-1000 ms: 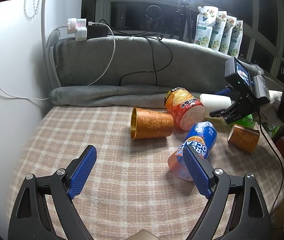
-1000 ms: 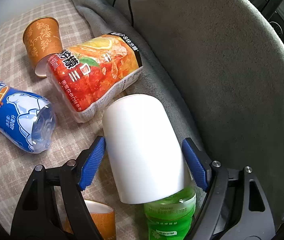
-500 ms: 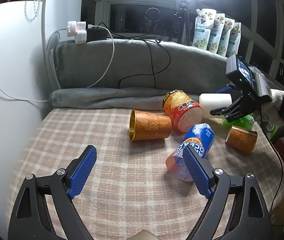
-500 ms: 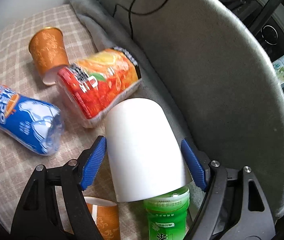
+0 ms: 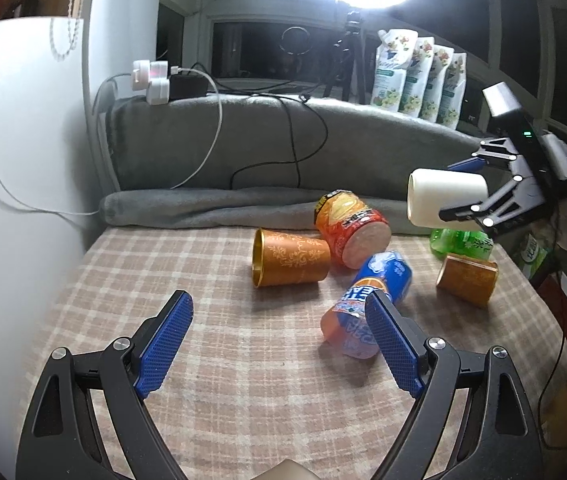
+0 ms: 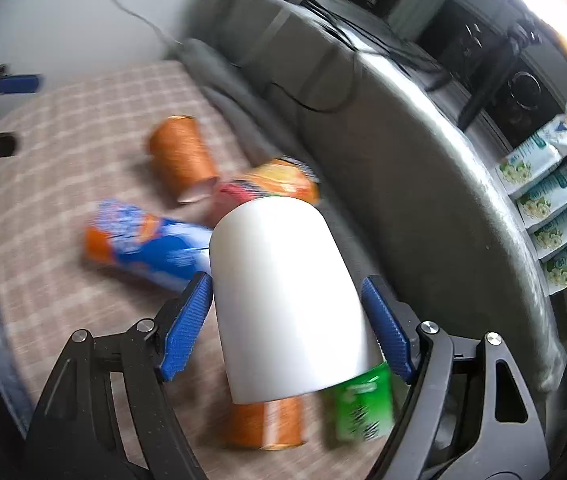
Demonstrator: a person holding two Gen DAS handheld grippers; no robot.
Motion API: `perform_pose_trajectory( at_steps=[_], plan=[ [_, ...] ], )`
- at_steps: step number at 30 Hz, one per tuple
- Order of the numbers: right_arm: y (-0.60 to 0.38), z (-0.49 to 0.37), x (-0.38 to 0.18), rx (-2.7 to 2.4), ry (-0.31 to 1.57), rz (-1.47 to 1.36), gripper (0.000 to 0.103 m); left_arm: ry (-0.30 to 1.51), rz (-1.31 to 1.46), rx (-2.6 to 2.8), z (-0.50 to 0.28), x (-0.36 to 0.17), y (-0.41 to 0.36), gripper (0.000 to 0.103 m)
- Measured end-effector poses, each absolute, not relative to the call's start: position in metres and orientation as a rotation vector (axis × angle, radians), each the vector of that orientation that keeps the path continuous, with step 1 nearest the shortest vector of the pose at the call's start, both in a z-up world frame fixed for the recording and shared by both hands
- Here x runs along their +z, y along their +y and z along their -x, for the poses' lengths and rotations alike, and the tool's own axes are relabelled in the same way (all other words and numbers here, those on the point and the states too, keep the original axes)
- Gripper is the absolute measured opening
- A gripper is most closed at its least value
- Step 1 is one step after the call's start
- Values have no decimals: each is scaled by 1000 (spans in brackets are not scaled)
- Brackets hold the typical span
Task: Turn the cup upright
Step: 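Lift the white cup with the right gripper toward the left tool, then rotate the held white cup with the right gripper, rim turning upward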
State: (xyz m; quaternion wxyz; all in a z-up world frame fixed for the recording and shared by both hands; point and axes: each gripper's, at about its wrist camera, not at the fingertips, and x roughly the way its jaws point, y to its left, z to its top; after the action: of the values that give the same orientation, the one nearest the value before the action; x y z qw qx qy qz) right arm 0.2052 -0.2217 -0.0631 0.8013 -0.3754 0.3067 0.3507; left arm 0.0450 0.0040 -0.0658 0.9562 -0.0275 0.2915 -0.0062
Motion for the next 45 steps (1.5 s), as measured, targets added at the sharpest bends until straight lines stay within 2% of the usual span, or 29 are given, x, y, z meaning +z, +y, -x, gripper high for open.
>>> perform_pose_trajectory(
  at_steps=[7, 10, 12, 14, 19, 22, 39, 43, 45],
  plan=[
    [-204, -130, -86, 870, 663, 762, 79, 587, -3, -48, -29, -63, -13, 88],
    [-196, -104, -103, 928, 673, 746, 74, 591, -28, -63, -21, -64, -21, 88],
    [-193, -94, -111, 959, 685, 728, 66, 593, -41, -67, -18, -65, -26, 88],
    [-188, -89, -126, 953, 706, 736, 33, 593, -47, -71, -14, -65, -29, 88],
    [-180, -100, -173, 876, 743, 759, 33, 591, -66, -70, -12, -73, -37, 88],
    [-188, -111, -182, 865, 765, 694, 32, 623, -39, -86, -15, -82, -39, 87],
    [-241, -99, -113, 779, 678, 460, 33, 674, -76, -254, -15, -84, -85, 87],
    [-273, -85, -103, 713, 686, 328, 54, 720, -81, -324, -18, -90, -104, 87],
    [-290, -79, -105, 698, 720, 251, 59, 769, -58, -369, -22, -95, -113, 87]
  ],
)
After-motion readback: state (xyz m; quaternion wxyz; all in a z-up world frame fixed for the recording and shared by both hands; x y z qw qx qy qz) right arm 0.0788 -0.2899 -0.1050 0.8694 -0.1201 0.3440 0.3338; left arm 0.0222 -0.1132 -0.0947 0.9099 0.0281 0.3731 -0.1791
